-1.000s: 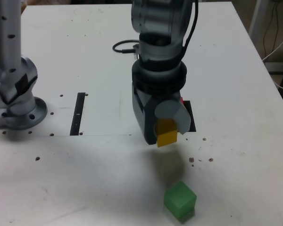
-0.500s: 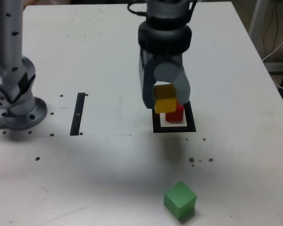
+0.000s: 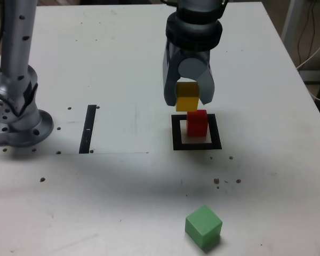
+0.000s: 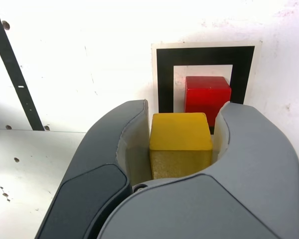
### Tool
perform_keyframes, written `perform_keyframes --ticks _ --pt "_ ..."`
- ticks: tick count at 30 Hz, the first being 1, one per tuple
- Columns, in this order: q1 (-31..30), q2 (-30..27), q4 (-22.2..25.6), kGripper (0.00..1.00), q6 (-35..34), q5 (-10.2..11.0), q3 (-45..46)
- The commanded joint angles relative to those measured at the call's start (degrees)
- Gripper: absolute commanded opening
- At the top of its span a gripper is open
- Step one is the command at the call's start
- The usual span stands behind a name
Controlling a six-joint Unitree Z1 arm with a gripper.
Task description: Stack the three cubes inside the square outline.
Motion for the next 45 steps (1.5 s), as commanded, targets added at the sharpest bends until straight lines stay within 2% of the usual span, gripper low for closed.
perform_keyframes --ticks 1,6,19,24,45 --pt "0.02 0.60 -0.23 0.11 0.32 -0.38 -0.15" --pt "0.02 1.55 -0.80 0.11 1.19 -1.26 -0.79" --pt "1.56 2.97 -1.18 0.11 3.37 -1.58 -2.09" --pt "1.69 3.82 -1.78 0.11 3.71 -2.33 -1.91" --pt "3.32 3.73 -4.46 0.13 5.15 -3.81 -1.17"
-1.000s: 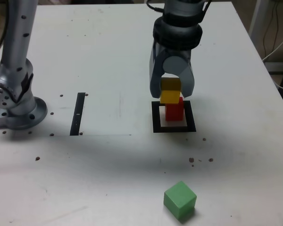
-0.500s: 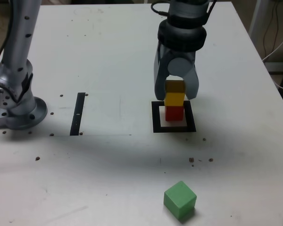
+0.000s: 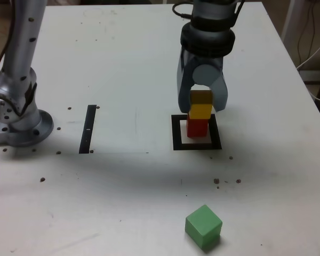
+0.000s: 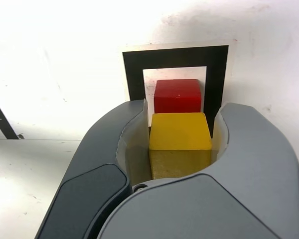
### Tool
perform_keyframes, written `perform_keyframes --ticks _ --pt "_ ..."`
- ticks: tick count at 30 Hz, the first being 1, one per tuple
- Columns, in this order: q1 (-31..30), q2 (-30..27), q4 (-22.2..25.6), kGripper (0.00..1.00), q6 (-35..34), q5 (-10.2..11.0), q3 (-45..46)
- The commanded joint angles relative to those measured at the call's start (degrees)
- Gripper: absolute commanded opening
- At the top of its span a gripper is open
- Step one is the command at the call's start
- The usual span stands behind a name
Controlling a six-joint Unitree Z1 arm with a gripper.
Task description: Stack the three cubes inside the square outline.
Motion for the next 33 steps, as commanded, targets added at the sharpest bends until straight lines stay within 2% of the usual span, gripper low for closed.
perform_keyframes --ticks 1,21,33 --pt "0.31 0.00 -0.18 0.13 0.26 -0.19 0.09" --pt "0.55 0.21 -2.05 0.13 0.39 -1.23 2.62" --pt "0.56 0.24 -1.58 0.28 0.39 -1.24 2.67"
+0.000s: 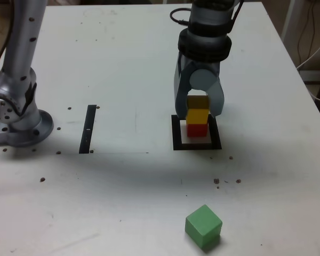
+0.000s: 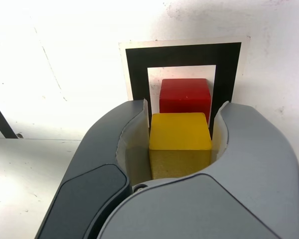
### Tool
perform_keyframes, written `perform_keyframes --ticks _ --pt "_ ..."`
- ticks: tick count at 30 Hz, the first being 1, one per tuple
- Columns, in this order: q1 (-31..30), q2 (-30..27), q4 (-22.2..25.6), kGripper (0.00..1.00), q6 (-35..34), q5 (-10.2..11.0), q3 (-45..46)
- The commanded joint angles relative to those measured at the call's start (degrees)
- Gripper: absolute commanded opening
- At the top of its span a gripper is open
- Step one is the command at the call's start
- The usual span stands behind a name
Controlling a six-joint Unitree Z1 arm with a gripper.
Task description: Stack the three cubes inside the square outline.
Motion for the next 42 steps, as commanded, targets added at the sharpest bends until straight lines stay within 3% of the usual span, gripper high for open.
perform_keyframes --ticks 1,21,31,33,38,42 --pt "0.07 0.16 0.10 0.29 0.09 0.20 -0.01" --pt "0.41 0.17 -0.27 0.40 0.09 0.95 0.11" --pt "0.44 0.22 -0.53 0.54 0.09 1.30 0.38" --pt "0.44 0.23 -0.74 0.61 0.09 1.52 0.52" --pt "0.45 0.22 -1.45 0.93 0.09 2.01 0.79" --pt "0.44 0.18 -1.48 1.00 0.09 2.25 0.67"
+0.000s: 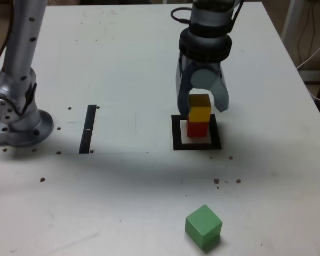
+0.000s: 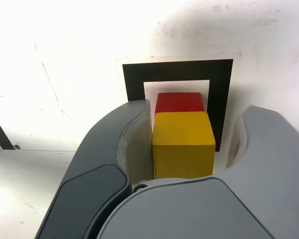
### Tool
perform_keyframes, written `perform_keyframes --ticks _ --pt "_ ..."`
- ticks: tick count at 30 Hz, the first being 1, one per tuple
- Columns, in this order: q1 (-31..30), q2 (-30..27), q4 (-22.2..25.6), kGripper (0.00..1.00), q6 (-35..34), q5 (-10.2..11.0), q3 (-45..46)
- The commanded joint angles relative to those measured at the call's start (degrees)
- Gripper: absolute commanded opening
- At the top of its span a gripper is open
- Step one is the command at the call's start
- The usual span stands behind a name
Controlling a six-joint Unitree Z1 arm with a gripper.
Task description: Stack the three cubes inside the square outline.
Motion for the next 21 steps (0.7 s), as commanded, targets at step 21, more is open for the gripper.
perform_keyframes --ticks 21 --pt "-2.02 -5.57 3.00 1.00 -3.15 0.29 3.14"
